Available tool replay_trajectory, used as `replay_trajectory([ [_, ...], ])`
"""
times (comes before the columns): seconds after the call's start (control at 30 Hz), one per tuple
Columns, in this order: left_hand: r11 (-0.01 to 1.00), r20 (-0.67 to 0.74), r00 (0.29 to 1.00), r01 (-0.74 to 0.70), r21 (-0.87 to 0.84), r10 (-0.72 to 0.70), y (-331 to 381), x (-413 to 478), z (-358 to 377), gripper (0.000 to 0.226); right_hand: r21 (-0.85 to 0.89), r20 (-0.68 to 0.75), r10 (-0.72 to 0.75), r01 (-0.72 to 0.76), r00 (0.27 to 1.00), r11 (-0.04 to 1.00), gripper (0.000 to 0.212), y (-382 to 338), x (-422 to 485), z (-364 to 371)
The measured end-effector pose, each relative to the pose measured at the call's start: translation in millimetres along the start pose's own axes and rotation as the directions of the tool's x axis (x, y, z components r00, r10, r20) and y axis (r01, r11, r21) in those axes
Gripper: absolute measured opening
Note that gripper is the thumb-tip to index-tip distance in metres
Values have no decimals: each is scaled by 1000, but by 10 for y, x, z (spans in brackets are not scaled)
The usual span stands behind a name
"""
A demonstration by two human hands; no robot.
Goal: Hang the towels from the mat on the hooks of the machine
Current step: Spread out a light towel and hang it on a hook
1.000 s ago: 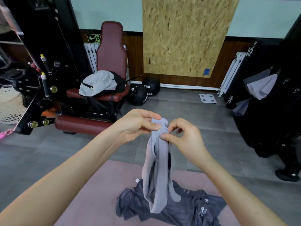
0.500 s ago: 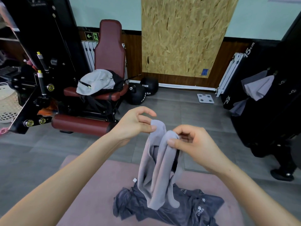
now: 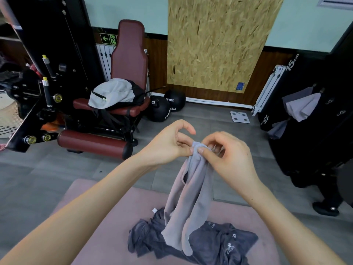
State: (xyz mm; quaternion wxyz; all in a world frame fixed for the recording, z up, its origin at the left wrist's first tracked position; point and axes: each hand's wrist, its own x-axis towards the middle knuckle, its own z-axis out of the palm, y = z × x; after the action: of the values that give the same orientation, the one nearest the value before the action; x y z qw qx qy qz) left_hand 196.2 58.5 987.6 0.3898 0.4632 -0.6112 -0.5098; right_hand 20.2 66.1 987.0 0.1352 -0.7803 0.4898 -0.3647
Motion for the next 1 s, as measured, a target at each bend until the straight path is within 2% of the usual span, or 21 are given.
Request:
replay_trajectory([
  [0.03, 1000, 11, 1000, -2, 30, 2, 7, 3, 1, 36, -8, 26, 16, -16, 1000, 1000, 14, 11, 30, -18],
  [0.1, 996, 42, 999, -15, 83, 12, 33, 6, 12, 38, -23, 175, 9, -5, 985, 1000, 30, 37, 88, -58],
  [0.17, 989, 60, 998, -31, 143, 22, 70, 23, 23, 40, -47, 343, -25, 44, 939, 998, 31, 52, 135, -96],
  [0.23, 977, 59, 998, -32, 210, 20, 97, 47, 34, 41, -54, 399, -7, 31, 917, 998, 24, 34, 151, -147],
  [0.3, 972, 31, 1000, -12, 233, 5, 112, 56, 42, 42, -112, 365, -1, 45, 931, 993, 19, 17, 143, -181],
  [0.4, 983, -72, 997, 38, 179, -26, 91, 41, 71, 41, -195, 224, -34, 79, 974, 978, 14, 28, 106, -193],
  [0.5, 978, -157, 985, -39, 205, 73, -8, 29, 181, 34, -1, 108, -23, 24, 994, 1000, 6, 51, 86, -228],
  [0.57, 948, -181, 963, -143, 286, 199, -93, 36, 269, 21, 157, 119, -13, -6, 993, 988, 9, 41, 102, -298],
  [0.67, 904, -229, 925, -202, 378, 303, -237, 87, 304, 18, 277, 118, 2, -35, 993, 960, 16, 65, 138, -477],
  [0.77, 909, -313, 915, -116, 401, 255, -382, 150, 286, 15, 386, 40, 43, -55, 998, 921, 14, 127, 145, -675],
  [0.9, 917, -364, 921, 17, 397, 141, -544, 288, 321, 15, 386, 21, 61, -65, 998, 920, 15, 204, 108, -804],
  [1.0, 871, -383, 921, 124, 475, 78, -810, 327, 155, 20, 453, -117, 154, -85, 981, 887, 24, 363, 94, -997],
])
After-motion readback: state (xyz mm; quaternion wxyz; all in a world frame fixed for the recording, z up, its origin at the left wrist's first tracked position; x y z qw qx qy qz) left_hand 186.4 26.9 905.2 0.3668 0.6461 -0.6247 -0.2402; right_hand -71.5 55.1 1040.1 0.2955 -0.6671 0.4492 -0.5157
